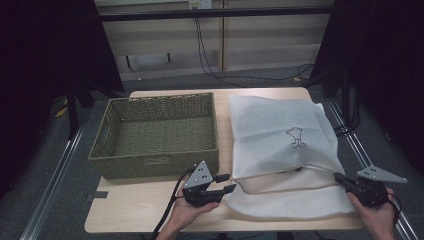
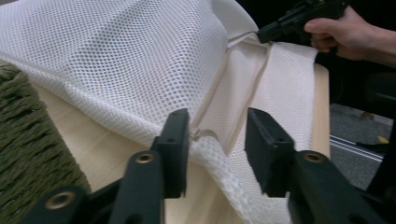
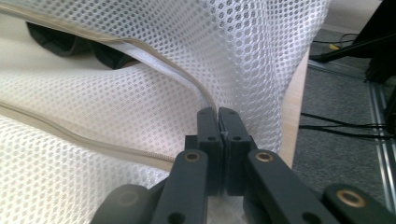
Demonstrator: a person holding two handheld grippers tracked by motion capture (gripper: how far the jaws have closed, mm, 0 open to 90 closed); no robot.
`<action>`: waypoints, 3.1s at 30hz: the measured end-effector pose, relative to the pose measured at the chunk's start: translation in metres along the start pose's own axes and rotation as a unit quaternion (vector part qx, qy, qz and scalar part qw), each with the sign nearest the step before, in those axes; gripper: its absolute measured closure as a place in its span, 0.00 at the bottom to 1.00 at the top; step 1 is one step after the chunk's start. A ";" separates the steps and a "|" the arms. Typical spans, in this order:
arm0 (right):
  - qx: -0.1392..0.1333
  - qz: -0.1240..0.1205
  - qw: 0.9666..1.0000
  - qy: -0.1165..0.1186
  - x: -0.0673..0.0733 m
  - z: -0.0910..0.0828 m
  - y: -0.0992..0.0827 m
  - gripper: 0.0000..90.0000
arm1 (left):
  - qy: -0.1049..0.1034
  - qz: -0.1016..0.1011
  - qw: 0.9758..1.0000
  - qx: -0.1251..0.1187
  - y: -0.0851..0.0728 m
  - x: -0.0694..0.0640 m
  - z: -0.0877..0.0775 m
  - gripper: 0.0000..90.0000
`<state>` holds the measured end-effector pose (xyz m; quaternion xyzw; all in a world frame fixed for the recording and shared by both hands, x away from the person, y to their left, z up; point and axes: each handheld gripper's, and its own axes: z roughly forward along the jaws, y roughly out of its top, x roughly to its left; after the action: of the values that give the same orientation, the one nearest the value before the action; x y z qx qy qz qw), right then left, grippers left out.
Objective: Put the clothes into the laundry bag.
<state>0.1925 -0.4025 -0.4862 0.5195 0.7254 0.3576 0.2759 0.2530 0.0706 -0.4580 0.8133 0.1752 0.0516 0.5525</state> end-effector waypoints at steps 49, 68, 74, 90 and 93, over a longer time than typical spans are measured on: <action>0.035 0.016 0.999 -0.009 0.006 0.012 -0.004 0.80 | 0.032 -0.012 0.994 0.107 -0.038 0.014 0.024 0.89; -0.050 0.008 0.997 0.053 0.030 -0.009 0.034 0.53 | 0.048 -0.029 0.998 0.010 0.005 0.024 -0.020 0.30; -0.078 0.003 0.994 0.074 0.039 -0.013 0.046 0.44 | 0.050 0.019 0.999 0.002 0.023 0.024 -0.032 0.21; -0.114 0.014 0.989 0.096 0.050 -0.026 0.044 0.36 | 0.150 0.026 0.988 0.024 0.055 0.047 -0.088 0.10; -0.105 0.015 0.990 0.094 0.055 -0.022 0.040 0.33 | 0.178 0.014 0.984 0.024 0.038 0.046 -0.108 0.08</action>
<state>0.1812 -0.3472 -0.4422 0.4630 0.6986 0.4829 0.2538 0.2750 0.1687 -0.3865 0.8065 0.2606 0.1995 0.4919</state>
